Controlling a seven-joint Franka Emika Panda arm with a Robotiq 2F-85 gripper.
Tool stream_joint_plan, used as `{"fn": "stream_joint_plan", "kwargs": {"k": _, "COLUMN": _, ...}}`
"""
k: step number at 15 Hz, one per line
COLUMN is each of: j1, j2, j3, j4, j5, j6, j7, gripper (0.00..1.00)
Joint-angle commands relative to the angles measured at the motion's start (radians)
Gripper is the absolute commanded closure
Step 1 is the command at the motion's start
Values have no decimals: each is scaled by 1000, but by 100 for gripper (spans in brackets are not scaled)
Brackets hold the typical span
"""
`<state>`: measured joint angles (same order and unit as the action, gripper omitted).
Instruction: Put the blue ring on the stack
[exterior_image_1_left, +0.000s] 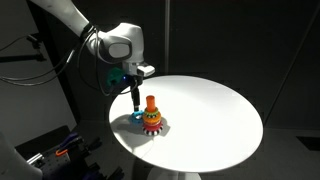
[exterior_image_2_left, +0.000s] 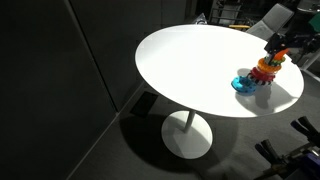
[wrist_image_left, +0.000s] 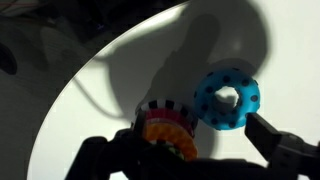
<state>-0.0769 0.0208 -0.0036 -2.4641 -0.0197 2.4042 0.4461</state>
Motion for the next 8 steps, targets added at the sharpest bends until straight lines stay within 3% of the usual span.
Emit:
{"fn": "stream_joint_plan", "kwargs": {"k": 1, "j1": 21, "j2": 48, "j3": -19, "j4": 44, "j5": -38, "j6": -10, "j7": 63, "gripper": 0}}
{"fn": "stream_joint_plan", "kwargs": {"k": 8, "j1": 28, "j2": 43, "j3": -26, "j4": 32, "j5": -11, "j6": -3, "j7": 34, "gripper": 0}}
